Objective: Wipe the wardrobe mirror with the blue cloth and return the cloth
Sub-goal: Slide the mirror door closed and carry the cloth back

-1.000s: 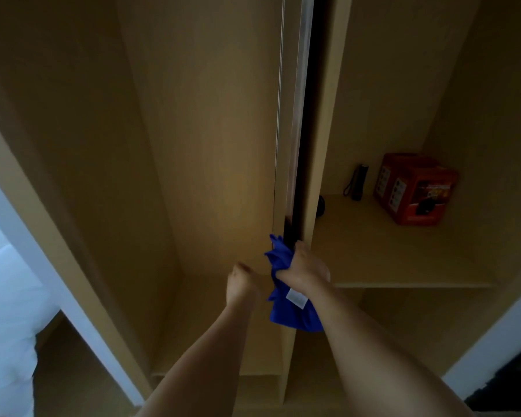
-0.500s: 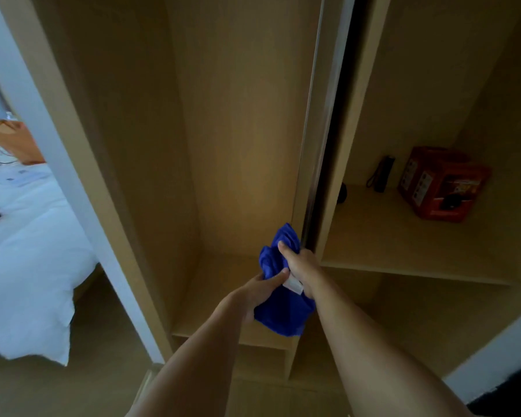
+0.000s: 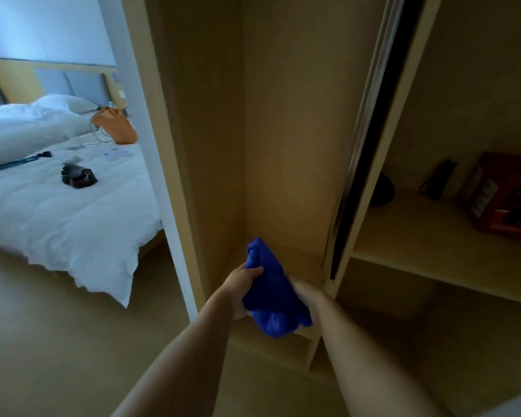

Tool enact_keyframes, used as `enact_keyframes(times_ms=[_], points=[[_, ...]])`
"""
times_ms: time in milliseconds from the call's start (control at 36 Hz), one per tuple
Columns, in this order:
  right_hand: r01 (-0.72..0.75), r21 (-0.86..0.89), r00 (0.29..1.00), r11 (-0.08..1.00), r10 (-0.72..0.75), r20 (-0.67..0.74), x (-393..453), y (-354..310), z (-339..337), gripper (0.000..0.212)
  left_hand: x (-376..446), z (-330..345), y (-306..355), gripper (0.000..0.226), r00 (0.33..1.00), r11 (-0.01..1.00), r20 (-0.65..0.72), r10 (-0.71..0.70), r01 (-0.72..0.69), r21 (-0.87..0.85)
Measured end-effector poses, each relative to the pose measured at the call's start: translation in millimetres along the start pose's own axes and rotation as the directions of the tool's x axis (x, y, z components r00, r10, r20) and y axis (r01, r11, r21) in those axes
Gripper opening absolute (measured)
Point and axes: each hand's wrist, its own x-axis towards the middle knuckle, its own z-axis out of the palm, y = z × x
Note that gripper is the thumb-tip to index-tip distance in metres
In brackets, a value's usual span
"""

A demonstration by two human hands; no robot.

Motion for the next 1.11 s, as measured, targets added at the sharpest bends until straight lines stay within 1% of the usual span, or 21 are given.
enact_keyframes(times_ms=[56,111,167,222,250,278,306,361,417,444,472,500,528,583,639,694,778,833,917,1028,1111], points=[[-0.056,0.129,0.992,0.990,0.041,0.122,-0.3,11.8,2.8,0.094,-12.3,-5.7,-2.0,0.017,1.000,0.998,-0.022,0.021,-0.022,-0.052],[-0.108,0.167,0.972,0.980,0.069,0.224,-5.6,23.0,6.2,0.105,-20.7,-11.4,-7.0,0.015,0.999,0.991,-0.025,0.025,-0.028,-0.128],[-0.112,0.349,0.931,0.930,-0.024,0.363,-11.6,29.4,15.6,0.092,-28.0,-17.4,-13.1,0.026,1.000,0.976,-0.025,0.002,-0.008,-0.216],[-0.154,0.550,0.832,0.821,-0.192,0.520,-18.3,28.7,30.1,0.076,-35.5,-24.6,-19.7,0.043,0.999,0.957,-0.044,-0.024,0.011,-0.291],[-0.163,0.590,0.802,0.791,-0.242,0.546,-20.7,26.4,37.8,0.072,-39.4,-29.2,-21.7,0.046,0.998,0.945,-0.050,-0.033,0.014,-0.328],[-0.138,0.595,0.809,0.792,-0.256,0.528,-20.7,22.4,45.2,0.067,-43.0,-34.9,-23.3,0.047,0.997,0.936,-0.064,-0.035,0.010,-0.353],[-0.099,0.581,0.839,0.808,-0.247,0.485,-21.1,17.8,51.7,0.063,-45.8,-41.1,-24.1,0.047,0.996,0.933,-0.085,-0.037,0.004,-0.360],[-0.051,0.529,0.898,0.847,-0.193,0.395,-20.5,8.1,62.0,0.059,-50.1,-52.5,-25.4,0.045,0.986,0.956,-0.158,-0.045,-0.004,-0.293],[-0.010,0.428,0.943,0.904,-0.134,0.304,-18.4,1.6,73.4,0.061,-51.3,-63.1,-28.6,0.046,0.946,0.999,-0.324,-0.013,0.003,-0.032],[-0.001,0.379,0.955,0.925,-0.111,0.274,-18.1,0.4,79.4,0.065,-52.5,-67.7,-30.7,0.048,0.914,0.993,-0.405,0.017,0.032,0.114],[0.001,0.340,0.963,0.940,-0.092,0.253,-18.1,1.1,86.1,0.071,-56.3,-71.1,-32.7,0.050,0.899,0.976,-0.436,0.041,0.058,0.210],[0.009,0.296,0.967,0.955,-0.083,0.240,-19.4,2.1,92.5,0.077,-61.8,-72.9,-33.6,0.053,0.912,0.973,-0.410,0.026,0.071,0.221],[0.023,0.255,0.971,0.967,-0.083,0.225,-20.0,3.5,98.8,0.078,-67.7,-74.5,-33.4,0.061,0.939,0.980,-0.345,-0.021,0.087,0.179],[0.035,0.202,0.972,0.979,-0.081,0.222,-21.3,4.6,112.2,0.070,-78.1,-78.3,-31.1,0.080,0.968,0.986,-0.230,-0.097,0.125,0.109],[-0.010,0.243,0.952,0.970,-0.064,0.298,-27.1,5.1,127.8,0.054,-84.4,-87.1,-28.6,0.093,0.968,0.983,-0.216,-0.131,0.154,0.097],[-0.037,0.264,0.936,0.964,-0.059,0.347,-32.3,6.4,141.0,0.038,-90.2,-96.9,-27.2,0.094,0.965,0.985,-0.222,-0.137,0.156,0.069],[-0.047,0.216,0.912,0.975,-0.046,0.408,-34.2,8.1,159.8,0.022,-93.5,-120.2,-28.0,0.080,0.957,0.993,-0.281,-0.076,0.098,0.065],[-0.036,0.159,0.902,0.987,-0.036,0.430,-34.4,5.3,173.3,0.028,-94.7,-138.1,-30.6,0.077,0.950,0.994,-0.301,-0.080,0.100,0.051],[0.029,0.059,0.919,0.998,-0.050,0.392,-32.6,-3.0,195.6,0.034,-96.8,-159.6,-32.7,0.078,0.957,0.998,-0.288,-0.043,0.051,0.022],[0.032,0.059,0.951,0.998,-0.049,0.305,-27.7,-13.4,235.3,0.034,-98.9,-188.1,-29.1,0.073,0.947,0.997,-0.317,0.050,-0.066,-0.042],[0.013,-0.003,0.959,1.000,-0.012,0.284,-20.6,-19.3,267.1,0.036,-104.9,-216.3,-21.9,0.073,0.951,0.997,-0.304,0.062,-0.071,-0.019]])
